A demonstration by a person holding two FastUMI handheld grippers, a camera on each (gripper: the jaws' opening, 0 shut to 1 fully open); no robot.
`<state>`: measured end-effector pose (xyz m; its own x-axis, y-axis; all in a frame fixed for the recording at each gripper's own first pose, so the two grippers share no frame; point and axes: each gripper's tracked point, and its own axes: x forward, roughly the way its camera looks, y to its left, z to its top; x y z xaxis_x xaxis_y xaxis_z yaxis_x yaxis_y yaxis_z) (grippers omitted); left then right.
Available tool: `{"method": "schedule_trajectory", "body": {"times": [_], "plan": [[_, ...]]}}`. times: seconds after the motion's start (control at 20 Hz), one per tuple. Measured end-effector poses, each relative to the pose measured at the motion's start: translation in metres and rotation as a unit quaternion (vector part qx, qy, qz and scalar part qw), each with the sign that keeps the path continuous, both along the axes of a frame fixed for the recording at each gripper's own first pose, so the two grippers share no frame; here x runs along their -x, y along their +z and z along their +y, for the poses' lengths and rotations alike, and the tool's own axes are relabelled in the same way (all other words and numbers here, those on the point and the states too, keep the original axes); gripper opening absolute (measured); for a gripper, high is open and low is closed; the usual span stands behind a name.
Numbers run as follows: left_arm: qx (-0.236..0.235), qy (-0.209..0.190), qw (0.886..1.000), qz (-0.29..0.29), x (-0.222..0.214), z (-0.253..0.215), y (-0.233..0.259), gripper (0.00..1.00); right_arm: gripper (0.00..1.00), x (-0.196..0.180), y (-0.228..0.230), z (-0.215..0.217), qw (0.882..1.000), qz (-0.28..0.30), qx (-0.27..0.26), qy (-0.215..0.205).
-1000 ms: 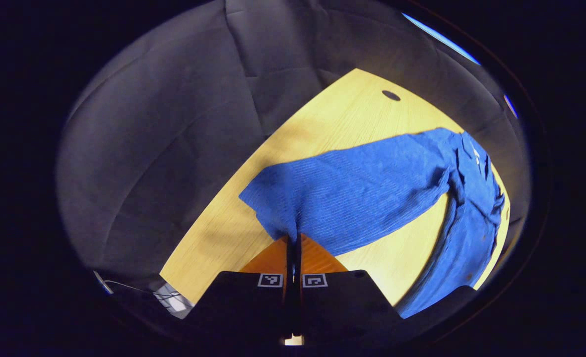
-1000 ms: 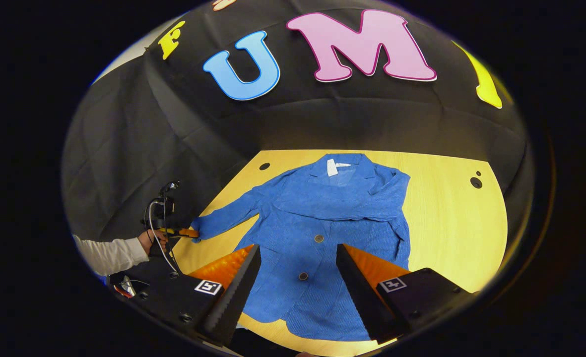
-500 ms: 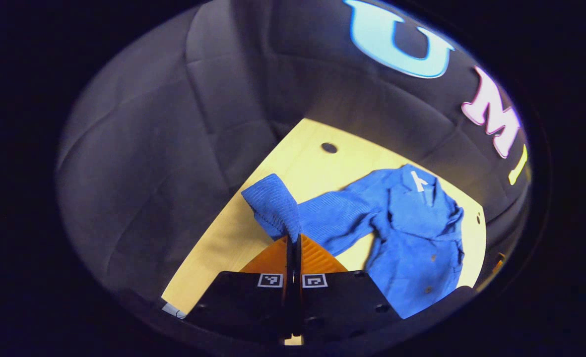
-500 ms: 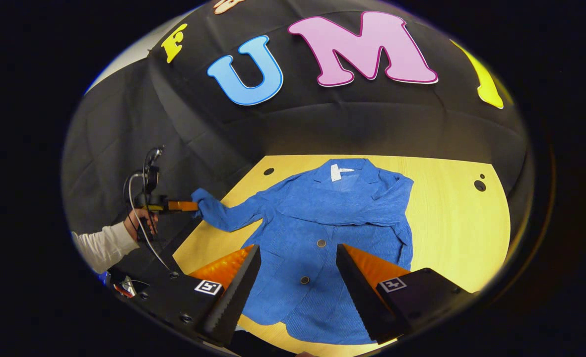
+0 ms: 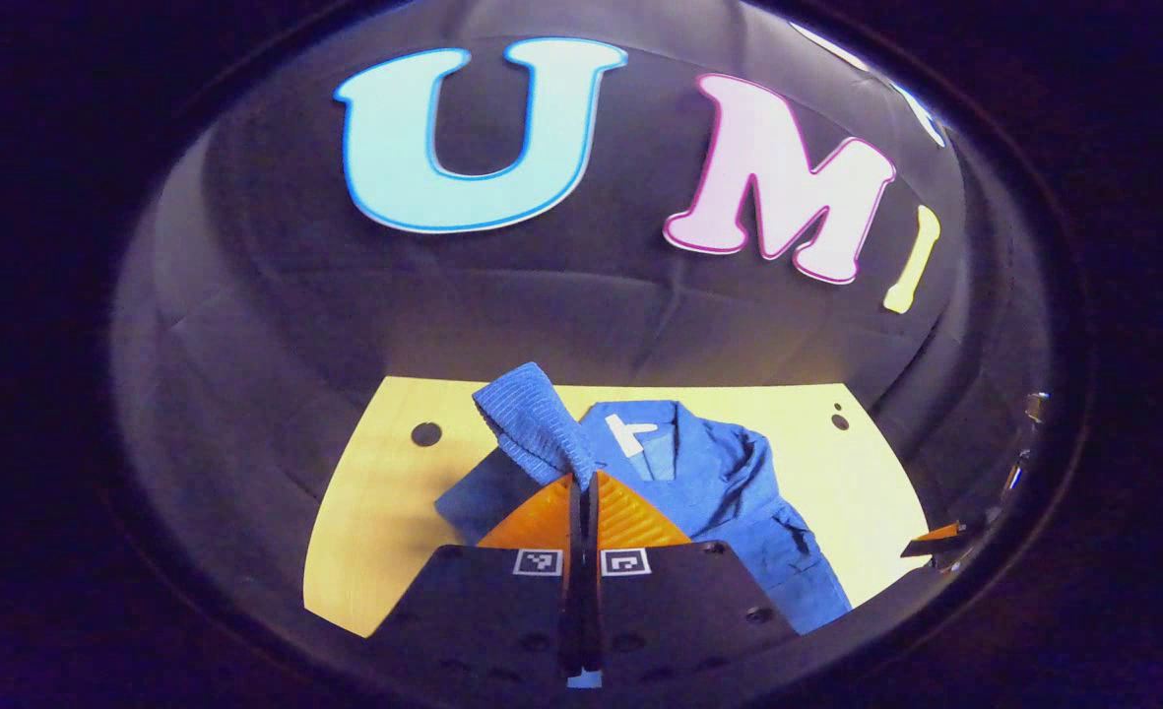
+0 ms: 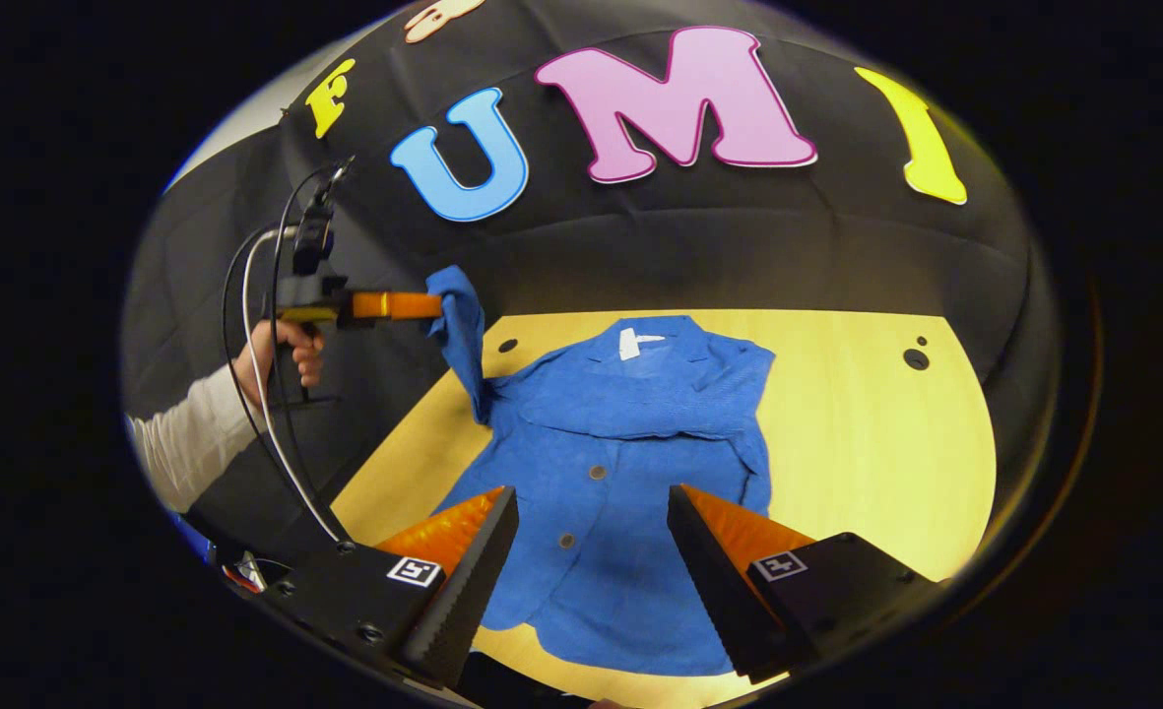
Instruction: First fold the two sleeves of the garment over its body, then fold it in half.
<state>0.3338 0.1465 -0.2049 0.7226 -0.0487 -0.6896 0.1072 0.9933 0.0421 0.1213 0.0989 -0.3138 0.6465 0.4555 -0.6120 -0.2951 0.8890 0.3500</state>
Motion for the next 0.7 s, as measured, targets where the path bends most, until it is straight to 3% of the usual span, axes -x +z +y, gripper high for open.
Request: {"method": "schedule_trajectory", "body": {"times": [0.2,0.35,0.45,0.7], "plan": [[-0.011,-0.091,0.995,0.031,-0.030,-0.107,-0.033,0.00,0.98,0.017,-0.015,-0.034,0.999,0.023,-0.001,-0.030],[-0.015,-0.156,0.985,0.070,-0.042,-0.183,-0.085,0.00,0.98,0.028,-0.029,-0.061,0.997,0.047,-0.013,-0.055],[-0.023,-0.161,0.981,0.106,-0.048,-0.208,-0.129,0.00,0.98,0.034,-0.035,-0.078,0.996,0.062,-0.018,-0.064],[-0.021,-0.096,0.978,0.186,-0.066,-0.234,-0.210,0.00,0.98,0.037,-0.051,-0.127,0.994,0.080,-0.014,-0.070]]}}
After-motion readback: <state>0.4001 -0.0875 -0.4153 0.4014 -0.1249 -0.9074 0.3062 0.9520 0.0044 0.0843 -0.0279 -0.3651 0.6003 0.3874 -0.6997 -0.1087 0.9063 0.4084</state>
